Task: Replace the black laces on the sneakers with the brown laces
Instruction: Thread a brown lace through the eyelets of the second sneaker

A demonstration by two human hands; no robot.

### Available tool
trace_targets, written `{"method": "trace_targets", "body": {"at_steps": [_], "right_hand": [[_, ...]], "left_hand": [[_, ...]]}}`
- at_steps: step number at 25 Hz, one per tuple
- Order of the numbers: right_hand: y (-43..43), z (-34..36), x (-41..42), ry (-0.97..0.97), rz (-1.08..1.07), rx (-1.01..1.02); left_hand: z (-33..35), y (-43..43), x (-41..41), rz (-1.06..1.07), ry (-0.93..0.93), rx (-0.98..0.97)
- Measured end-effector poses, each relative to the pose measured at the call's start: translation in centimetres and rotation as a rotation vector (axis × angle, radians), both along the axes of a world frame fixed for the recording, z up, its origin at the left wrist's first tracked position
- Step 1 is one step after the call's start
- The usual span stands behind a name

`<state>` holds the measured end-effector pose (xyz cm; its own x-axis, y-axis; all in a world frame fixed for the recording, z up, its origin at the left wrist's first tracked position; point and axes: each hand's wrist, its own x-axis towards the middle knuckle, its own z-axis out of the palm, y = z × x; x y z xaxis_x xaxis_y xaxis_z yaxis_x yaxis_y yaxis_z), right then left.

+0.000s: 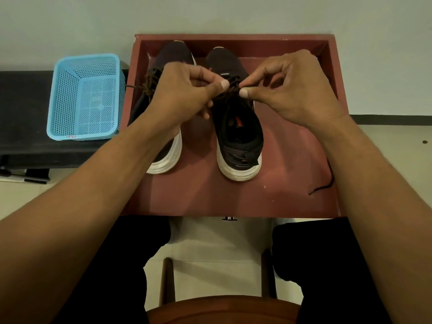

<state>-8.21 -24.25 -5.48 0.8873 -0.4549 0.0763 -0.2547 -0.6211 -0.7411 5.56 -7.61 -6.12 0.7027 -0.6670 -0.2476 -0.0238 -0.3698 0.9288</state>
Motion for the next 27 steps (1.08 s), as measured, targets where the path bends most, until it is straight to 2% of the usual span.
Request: {"method": "trace_targets", "body": {"at_steps": [2, 9, 21, 27], "right_hand": [[-0.1, 0.2, -0.3, 0.023, 0.014, 0.009], [-2.1, 0.5, -1.8, 0.124, 0.033, 0.105], [-2.8, 0.0, -2.4, 0.154, 0.065, 0.131], [-2.3, 0.2, -2.2, 0.192, 0.126, 0.203]], "left_hand": [[0.0, 0.1, 0.1, -0.023, -0.164, 0.027], [0.5, 0.5, -0.1, -0.061, -0.45, 0.16], [0.7, 0.6, 0.0, -0.089, -0.541, 0.232], [0.4, 0.7, -0.1, -0.074, -0.582, 0.187]]}}
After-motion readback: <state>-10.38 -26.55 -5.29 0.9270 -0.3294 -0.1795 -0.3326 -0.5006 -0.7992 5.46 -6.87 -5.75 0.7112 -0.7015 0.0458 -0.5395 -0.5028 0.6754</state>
